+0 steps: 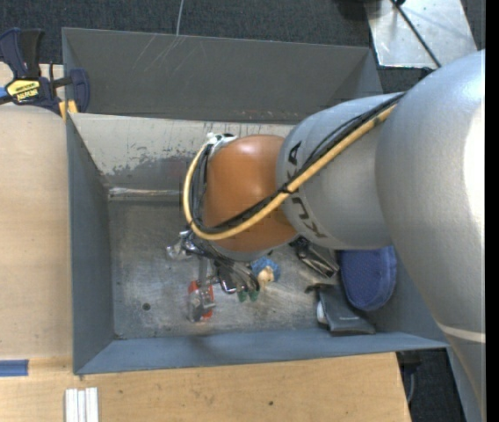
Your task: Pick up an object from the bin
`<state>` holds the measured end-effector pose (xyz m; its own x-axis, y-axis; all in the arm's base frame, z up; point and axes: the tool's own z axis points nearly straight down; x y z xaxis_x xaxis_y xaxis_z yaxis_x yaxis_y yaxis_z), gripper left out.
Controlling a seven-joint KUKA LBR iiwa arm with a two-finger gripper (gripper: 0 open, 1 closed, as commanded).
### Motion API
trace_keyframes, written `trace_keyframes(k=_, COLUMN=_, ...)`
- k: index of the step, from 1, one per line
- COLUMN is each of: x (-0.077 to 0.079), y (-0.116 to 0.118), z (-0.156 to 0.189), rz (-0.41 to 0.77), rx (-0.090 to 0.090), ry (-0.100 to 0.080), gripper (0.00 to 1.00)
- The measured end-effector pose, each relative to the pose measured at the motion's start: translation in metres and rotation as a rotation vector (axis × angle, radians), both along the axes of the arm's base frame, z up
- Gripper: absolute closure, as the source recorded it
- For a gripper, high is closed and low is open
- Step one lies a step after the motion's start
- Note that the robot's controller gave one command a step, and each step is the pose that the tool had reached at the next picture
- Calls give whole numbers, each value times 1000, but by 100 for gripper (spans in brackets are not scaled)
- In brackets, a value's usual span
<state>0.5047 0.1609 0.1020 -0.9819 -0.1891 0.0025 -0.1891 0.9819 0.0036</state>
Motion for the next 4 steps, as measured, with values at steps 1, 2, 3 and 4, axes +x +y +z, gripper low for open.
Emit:
trace_keyframes(k=1, x=-13, y=-84, z=-27, rz=205, rx=3, ry=-15, gripper=0)
trace_keyframes(k=2, x=-13, y=-54, z=-25, rz=275, rx=-2, ry=-12, gripper=0)
trace_keyframes(k=3, x=-15, y=-19, z=-26, rz=458, rx=-3, ry=-12, gripper=0)
trace_keyframes(k=4, x=-11, y=-16, z=-23, rz=455, rx=3, ry=-28, gripper=100)
